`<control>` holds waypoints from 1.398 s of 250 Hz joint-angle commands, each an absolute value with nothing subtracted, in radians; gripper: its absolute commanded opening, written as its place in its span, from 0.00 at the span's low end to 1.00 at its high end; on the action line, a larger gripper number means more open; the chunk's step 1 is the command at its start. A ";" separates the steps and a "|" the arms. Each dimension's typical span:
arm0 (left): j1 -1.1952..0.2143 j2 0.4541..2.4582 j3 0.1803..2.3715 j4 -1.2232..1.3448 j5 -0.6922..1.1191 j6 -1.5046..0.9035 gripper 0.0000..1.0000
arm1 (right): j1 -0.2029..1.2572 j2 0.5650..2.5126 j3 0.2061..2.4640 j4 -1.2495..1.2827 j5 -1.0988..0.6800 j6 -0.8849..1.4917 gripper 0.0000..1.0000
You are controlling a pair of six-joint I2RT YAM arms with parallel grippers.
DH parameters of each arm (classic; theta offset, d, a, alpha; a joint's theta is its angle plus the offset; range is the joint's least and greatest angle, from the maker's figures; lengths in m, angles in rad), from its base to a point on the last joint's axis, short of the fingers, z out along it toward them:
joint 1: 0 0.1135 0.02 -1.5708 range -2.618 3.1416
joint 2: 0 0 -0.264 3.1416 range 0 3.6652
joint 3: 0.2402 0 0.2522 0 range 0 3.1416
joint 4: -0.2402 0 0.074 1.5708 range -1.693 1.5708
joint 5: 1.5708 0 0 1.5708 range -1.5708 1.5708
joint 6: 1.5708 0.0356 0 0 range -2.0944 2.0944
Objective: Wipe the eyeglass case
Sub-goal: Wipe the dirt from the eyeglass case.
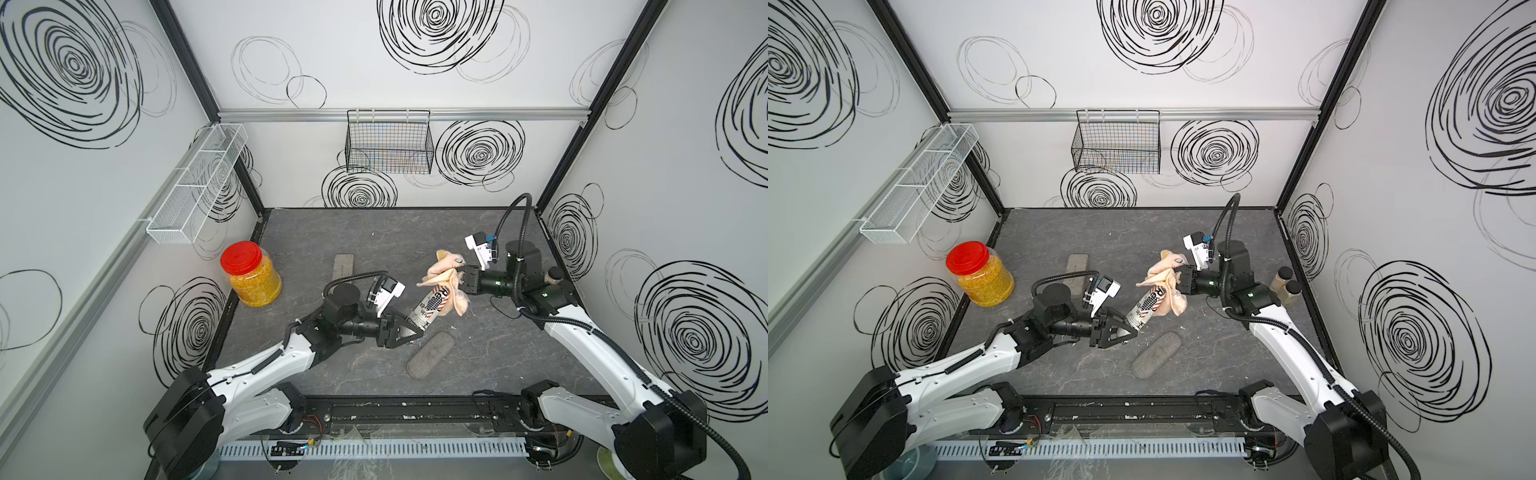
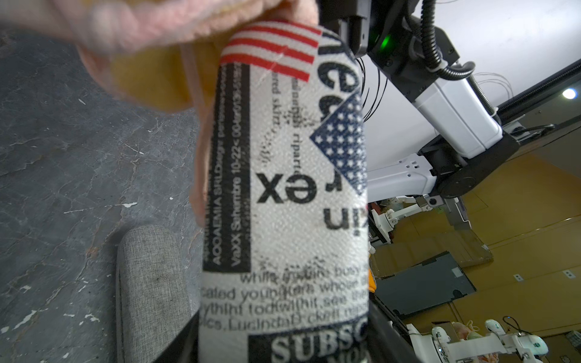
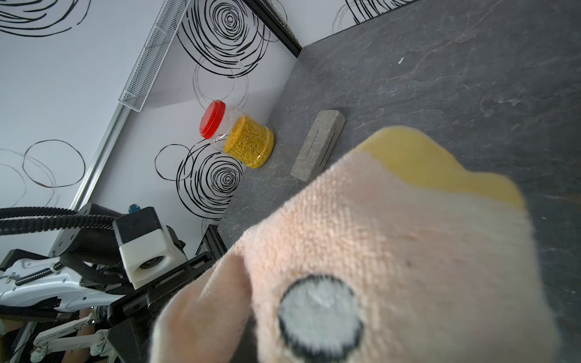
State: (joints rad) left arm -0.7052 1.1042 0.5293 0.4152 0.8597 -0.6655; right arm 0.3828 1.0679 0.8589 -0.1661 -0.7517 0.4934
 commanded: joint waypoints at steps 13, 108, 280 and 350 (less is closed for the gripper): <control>-0.707 1.098 0.531 0.498 0.868 -0.653 0.61 | 0.380 0.978 0.879 -0.040 -0.889 0.549 0.03; -0.708 1.095 0.532 0.508 0.872 -0.666 0.61 | 0.388 1.037 0.833 -0.024 -0.877 0.557 0.04; -0.710 1.100 0.529 0.508 0.870 -0.663 0.61 | 0.401 0.962 0.865 0.000 -0.919 0.557 0.04; -0.713 1.089 0.525 0.509 0.867 -0.666 0.61 | 0.411 1.122 0.893 -0.150 -0.849 0.507 0.04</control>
State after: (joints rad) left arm -0.7071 1.1046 0.5270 0.4145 0.8589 -0.6724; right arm 0.3988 1.0645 0.8730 -0.0540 -0.8795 0.5396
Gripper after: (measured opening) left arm 0.621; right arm 0.129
